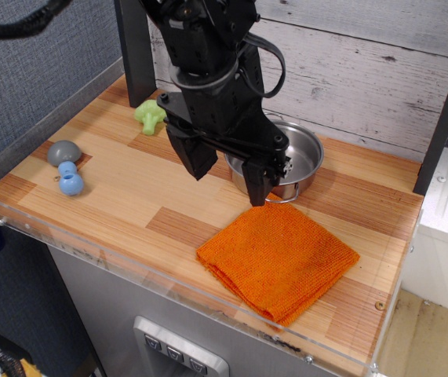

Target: Slide the orange cloth back to the left side of the pot.

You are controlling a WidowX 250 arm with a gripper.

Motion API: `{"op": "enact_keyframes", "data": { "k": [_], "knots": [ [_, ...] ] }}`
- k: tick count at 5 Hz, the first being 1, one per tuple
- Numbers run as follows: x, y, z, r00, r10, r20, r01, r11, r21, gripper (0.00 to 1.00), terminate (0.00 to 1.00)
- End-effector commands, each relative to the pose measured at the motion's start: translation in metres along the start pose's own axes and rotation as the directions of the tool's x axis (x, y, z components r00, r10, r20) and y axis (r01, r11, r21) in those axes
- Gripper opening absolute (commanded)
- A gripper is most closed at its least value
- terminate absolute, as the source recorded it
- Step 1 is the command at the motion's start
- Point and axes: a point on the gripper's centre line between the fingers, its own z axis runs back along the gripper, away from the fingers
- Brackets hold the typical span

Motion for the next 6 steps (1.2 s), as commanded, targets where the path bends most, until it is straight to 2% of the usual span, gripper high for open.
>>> {"op": "enact_keyframes", "data": {
  "k": [1,4,6],
  "knots": [
    [0.0,0.0,0.0,1.0,0.0,0.0,0.0,1.0,0.0,1.0,0.0],
    [0.011,-0.034,-0.051,0.994,-0.083,-0.074,0.081,0.996,-0.034,1.0,0.0],
    [0.003,-0.044,-0.08,0.991,-0.107,-0.074,0.107,0.994,0.003,1.0,0.0]
  ]
}}
